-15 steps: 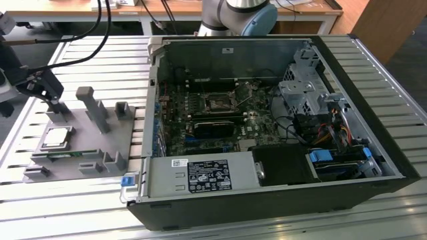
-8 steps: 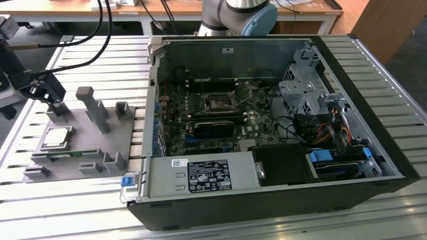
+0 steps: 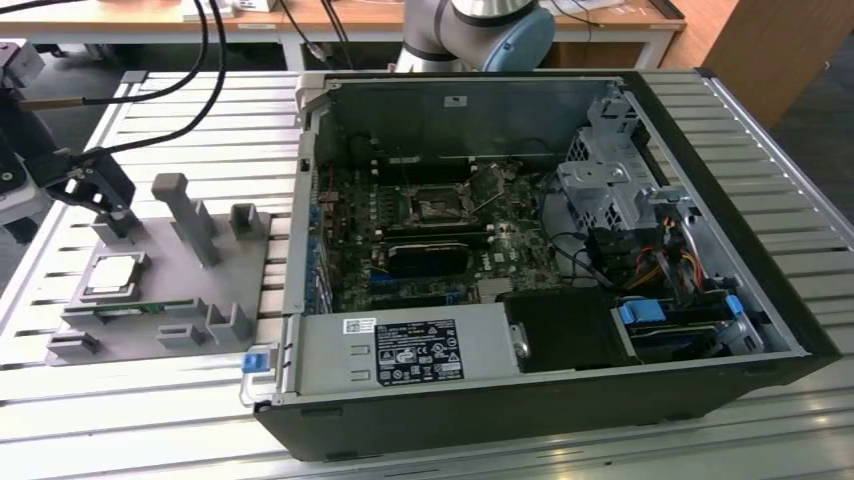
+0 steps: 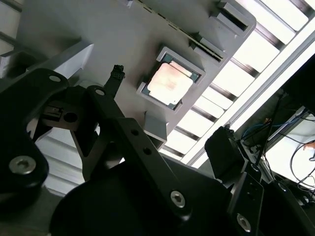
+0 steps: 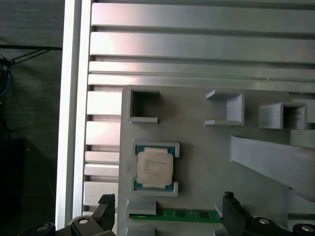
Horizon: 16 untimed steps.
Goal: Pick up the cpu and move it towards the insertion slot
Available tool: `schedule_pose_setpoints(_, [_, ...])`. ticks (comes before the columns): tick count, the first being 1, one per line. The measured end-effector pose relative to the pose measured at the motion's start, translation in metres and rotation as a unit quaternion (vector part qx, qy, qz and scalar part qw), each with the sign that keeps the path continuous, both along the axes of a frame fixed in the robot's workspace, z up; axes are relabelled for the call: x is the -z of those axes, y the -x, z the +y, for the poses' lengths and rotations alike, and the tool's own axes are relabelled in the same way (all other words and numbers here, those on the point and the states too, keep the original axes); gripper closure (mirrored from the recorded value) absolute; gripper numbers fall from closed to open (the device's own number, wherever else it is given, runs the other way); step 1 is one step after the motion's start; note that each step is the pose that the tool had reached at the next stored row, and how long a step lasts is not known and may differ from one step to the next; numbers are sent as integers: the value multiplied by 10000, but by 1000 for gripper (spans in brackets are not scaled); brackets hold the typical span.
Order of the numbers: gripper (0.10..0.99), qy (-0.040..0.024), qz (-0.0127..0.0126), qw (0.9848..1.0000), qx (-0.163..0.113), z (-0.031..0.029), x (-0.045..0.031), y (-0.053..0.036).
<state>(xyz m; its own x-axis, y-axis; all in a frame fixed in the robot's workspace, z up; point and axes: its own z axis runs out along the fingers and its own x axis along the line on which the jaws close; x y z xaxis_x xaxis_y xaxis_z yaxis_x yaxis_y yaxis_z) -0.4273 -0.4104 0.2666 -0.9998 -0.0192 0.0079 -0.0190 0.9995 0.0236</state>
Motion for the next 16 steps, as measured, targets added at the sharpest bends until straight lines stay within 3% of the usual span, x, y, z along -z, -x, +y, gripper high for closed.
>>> schedule_pose_setpoints(16, [149, 0, 0, 10000, 0, 0, 188, 0])
